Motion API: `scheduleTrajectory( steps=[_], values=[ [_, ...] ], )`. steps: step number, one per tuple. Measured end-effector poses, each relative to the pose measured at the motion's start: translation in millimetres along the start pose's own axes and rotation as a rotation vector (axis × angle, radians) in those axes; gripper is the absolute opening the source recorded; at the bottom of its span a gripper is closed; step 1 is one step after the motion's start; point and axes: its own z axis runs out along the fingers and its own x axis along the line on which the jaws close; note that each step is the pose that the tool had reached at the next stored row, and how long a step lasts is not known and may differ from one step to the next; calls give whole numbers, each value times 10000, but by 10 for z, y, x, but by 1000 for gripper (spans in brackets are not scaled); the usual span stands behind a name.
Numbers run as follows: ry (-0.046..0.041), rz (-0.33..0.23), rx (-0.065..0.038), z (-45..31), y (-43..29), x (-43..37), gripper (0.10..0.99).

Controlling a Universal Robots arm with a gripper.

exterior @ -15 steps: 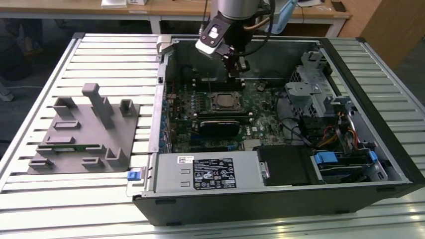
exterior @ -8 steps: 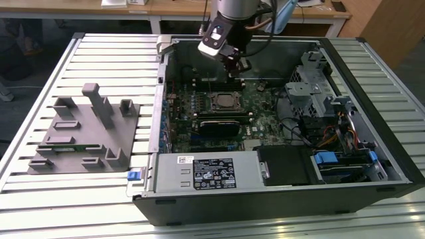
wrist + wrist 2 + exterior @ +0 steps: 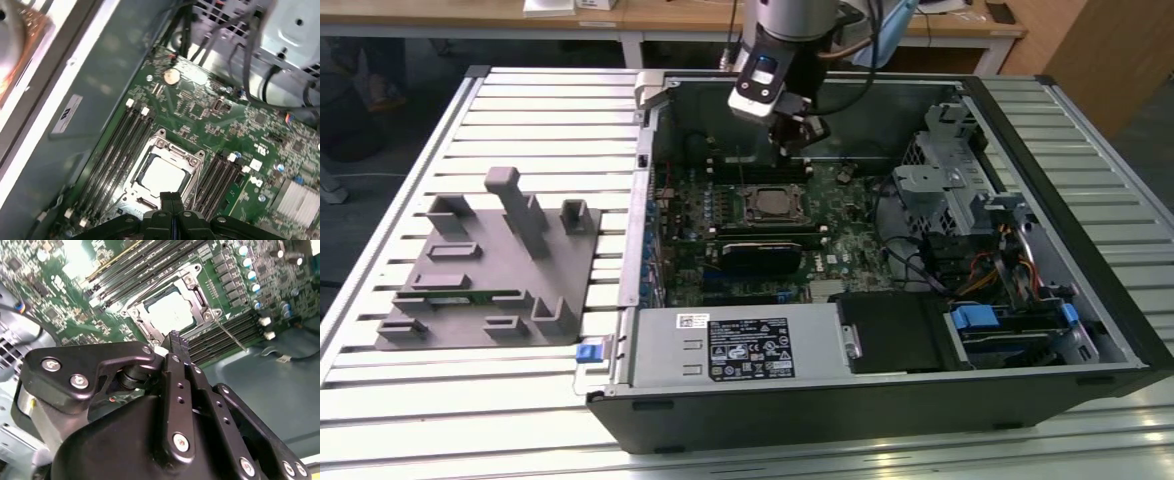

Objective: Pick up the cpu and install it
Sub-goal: 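Install the first cpu locking lever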

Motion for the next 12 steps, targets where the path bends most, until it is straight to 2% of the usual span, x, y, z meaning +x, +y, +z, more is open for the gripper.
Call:
scheduleTrajectory(
  steps=[12],
  values=[
    [96,-2189,12,17,-1,0,106]
  ],
)
